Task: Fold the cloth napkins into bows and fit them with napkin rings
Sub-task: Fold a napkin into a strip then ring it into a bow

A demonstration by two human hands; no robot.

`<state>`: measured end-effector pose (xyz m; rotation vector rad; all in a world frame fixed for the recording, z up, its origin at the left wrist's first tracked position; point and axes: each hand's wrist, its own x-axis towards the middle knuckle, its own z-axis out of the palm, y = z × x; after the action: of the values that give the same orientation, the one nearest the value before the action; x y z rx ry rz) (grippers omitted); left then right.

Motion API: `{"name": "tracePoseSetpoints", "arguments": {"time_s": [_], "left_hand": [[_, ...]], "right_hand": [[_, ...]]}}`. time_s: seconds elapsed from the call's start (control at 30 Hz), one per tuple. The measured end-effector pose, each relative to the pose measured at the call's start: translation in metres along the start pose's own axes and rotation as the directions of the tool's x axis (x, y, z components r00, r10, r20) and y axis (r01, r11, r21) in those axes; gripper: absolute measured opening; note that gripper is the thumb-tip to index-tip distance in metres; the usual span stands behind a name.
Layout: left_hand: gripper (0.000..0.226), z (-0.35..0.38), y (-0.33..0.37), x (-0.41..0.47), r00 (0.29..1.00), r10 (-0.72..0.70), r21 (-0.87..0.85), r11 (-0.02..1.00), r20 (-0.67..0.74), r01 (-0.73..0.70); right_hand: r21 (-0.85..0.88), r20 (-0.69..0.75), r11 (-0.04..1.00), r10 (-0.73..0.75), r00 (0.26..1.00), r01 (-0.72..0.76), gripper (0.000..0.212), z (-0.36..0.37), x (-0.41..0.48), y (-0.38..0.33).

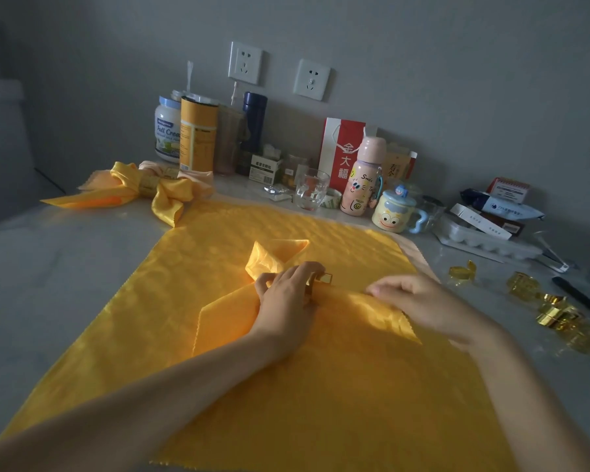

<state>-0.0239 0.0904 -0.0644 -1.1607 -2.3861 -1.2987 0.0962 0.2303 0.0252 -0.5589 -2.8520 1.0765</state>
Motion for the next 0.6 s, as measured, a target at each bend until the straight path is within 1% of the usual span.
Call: {"name": "tracePoseSetpoints", "arguments": {"time_s": [0.03, 0.07, 0.1, 0.13, 0.2, 0.33, 0.4, 0.43, 0.47, 0.5, 0.57, 0.6], "left_hand": [[0.050, 0.000, -0.001, 0.000, 1.000, -0.006, -0.011, 1.000, -0.008, 0.006], [0.050, 0.000, -0.001, 0.001, 1.000, -0.009, -0.015, 1.000, -0.011, 0.009], [0.050, 0.000, -0.001, 0.001, 1.000, -0.009, -0.013, 1.000, -0.010, 0.009], [0.050, 0.001, -0.001, 0.001, 1.000, -0.009, -0.009, 1.000, -0.012, 0.009], [0.050, 0.000, -0.001, 0.001, 1.000, -0.009, -0.007, 1.000, -0.013, 0.009], [0.056, 0.000, -0.002, 0.002, 0.999, -0.045, -0.030, 0.999, 0.009, 0.045], [0.061, 0.001, -0.003, 0.003, 0.998, -0.052, -0.016, 0.999, 0.021, 0.052], [0.063, 0.001, -0.002, 0.002, 0.998, -0.049, 0.007, 0.999, 0.039, 0.049], [0.065, 0.001, 0.000, 0.002, 0.995, -0.054, 0.041, 0.998, 0.079, 0.051], [0.068, -0.002, 0.003, 0.003, 0.986, -0.068, 0.092, 0.994, 0.149, 0.054], [0.077, -0.014, 0.013, 0.013, 0.942, -0.126, 0.162, 0.984, 0.311, 0.078], [0.079, -0.021, 0.018, 0.020, 0.929, -0.138, 0.147, 0.985, 0.344, 0.092]], "right_hand": [[-0.032, -0.113, 0.998, -0.052, 0.992, 0.049, 0.014, 0.003, 0.007, -0.005], [-0.064, -0.162, 0.994, -0.095, 0.982, 0.086, 0.017, 0.009, 0.014, -0.009], [-0.075, -0.155, 0.992, -0.109, 0.982, 0.098, 0.018, 0.014, 0.020, -0.012], [-0.067, -0.112, 0.993, -0.105, 0.988, 0.098, 0.017, 0.022, 0.025, -0.013], [0.013, -0.032, 0.997, -0.078, 0.996, 0.078, 0.016, 0.032, 0.033, -0.014], [0.167, 0.042, 0.984, -0.071, 0.997, 0.063, 0.019, 0.047, 0.039, -0.008], [0.171, 0.068, 0.983, -0.087, 0.994, 0.074, 0.022, 0.055, 0.041, -0.006], [0.134, 0.057, 0.988, -0.090, 0.994, 0.081, 0.023, 0.058, 0.043, -0.005], [0.077, 0.029, 0.993, -0.093, 0.995, 0.091, 0.024, 0.061, 0.045, -0.005], [0.025, -0.015, 0.995, -0.091, 0.996, 0.092, 0.024, 0.064, 0.048, -0.005], [-0.071, -0.099, 0.993, -0.100, 0.990, 0.093, 0.025, 0.071, 0.055, -0.002], [-0.128, -0.129, 0.988, -0.099, 0.987, 0.083, 0.025, 0.074, 0.056, -0.002]]}}
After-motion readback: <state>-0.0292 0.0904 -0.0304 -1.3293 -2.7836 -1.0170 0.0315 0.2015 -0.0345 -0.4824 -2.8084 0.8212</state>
